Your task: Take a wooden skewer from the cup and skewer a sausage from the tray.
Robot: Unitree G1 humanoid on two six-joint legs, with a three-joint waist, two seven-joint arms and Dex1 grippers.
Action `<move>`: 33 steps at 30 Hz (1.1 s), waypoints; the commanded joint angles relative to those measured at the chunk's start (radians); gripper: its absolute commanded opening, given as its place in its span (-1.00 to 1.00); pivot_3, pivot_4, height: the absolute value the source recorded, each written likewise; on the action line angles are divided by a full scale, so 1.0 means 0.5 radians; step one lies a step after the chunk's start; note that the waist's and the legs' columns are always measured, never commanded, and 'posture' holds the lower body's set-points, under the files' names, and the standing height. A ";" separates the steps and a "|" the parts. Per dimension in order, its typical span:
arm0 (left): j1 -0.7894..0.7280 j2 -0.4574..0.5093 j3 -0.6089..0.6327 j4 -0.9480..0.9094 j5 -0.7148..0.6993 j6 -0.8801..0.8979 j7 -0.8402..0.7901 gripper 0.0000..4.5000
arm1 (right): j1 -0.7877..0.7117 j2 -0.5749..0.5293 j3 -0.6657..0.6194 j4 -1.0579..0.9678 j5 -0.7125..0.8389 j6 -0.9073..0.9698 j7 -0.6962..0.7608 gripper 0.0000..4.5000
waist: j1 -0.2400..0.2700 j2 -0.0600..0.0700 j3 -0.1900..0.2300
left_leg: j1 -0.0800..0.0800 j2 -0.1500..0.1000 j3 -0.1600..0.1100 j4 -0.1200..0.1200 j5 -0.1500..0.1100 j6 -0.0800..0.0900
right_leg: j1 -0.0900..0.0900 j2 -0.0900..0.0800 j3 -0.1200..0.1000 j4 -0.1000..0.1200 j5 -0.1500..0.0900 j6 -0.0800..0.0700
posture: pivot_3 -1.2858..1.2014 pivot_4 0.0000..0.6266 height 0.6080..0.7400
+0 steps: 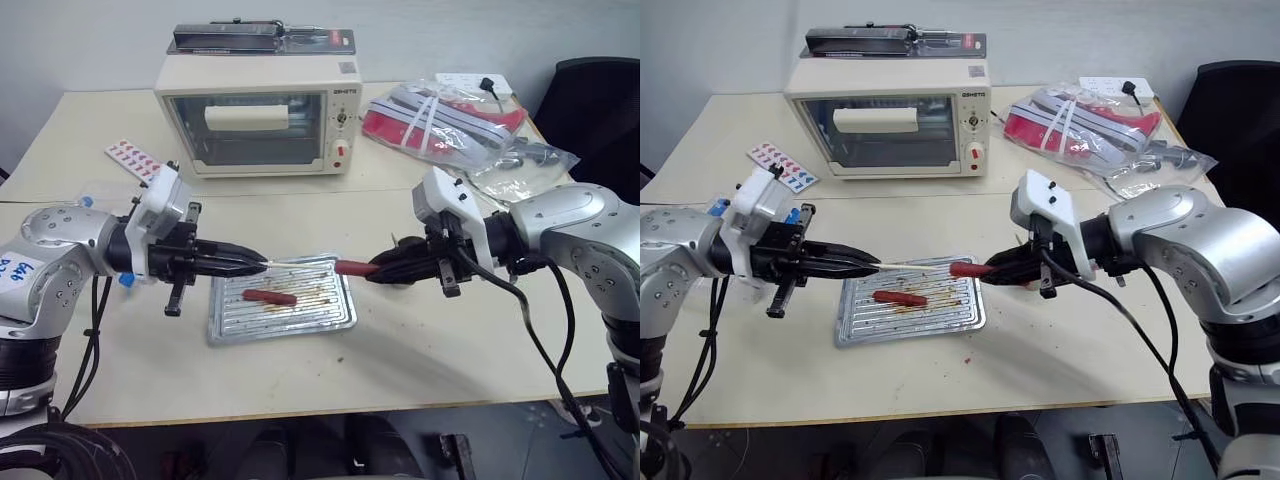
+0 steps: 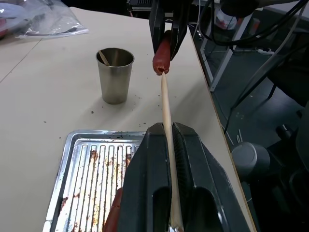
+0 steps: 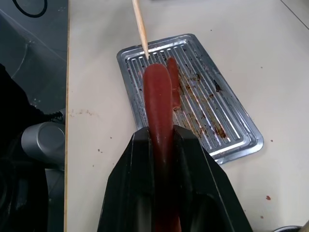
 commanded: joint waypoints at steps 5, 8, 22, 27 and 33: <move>-0.027 0.000 0.020 -0.027 0.003 -0.020 0.001 -1.00 | -0.009 -0.009 -0.040 -0.013 0.003 -0.028 -0.015 -0.86 | 0.000 0.000 0.000 | 0.000 0.000 0.000 0.000 0.000 0.000 | 0.000 0.000 0.000 0.000 0.000 0.000 | 0.03 -0.52 1.00; -0.027 -0.014 0.008 -0.032 0.009 -0.026 0.006 -1.00 | -0.018 0.004 -0.047 -0.021 0.021 -0.013 -0.026 -0.86 | 0.001 0.000 0.000 | 0.000 0.000 0.000 0.000 0.000 0.000 | 0.000 0.000 0.000 0.001 0.000 0.000 | 0.03 -0.52 1.00; -0.075 -0.067 -0.034 0.025 0.069 -0.064 -0.013 -1.00 | -0.046 0.033 -0.069 -0.084 0.130 0.047 -0.083 -0.86 | 0.000 0.000 0.000 | 0.000 0.000 0.000 0.001 0.000 0.000 | 0.000 0.000 0.000 0.002 0.000 0.000 | 0.03 -0.52 1.00; -0.064 -0.014 -0.001 0.082 0.099 -0.090 -0.055 -1.00 | -0.021 -0.002 -0.095 -0.090 0.149 0.051 -0.085 -0.86 | 0.000 0.000 0.000 | 0.000 0.000 0.000 0.001 0.000 0.000 | 0.000 0.000 0.000 0.002 0.000 0.000 | 0.03 -0.52 1.00; -0.094 -0.026 -0.017 0.083 0.106 -0.097 -0.055 -1.00 | -0.017 -0.001 -0.096 -0.093 0.160 0.048 -0.098 -0.86 | 0.000 0.000 0.000 | 0.000 0.000 0.000 0.001 0.000 0.000 | 0.000 0.000 0.000 0.002 0.000 0.000 | 0.03 -0.52 1.00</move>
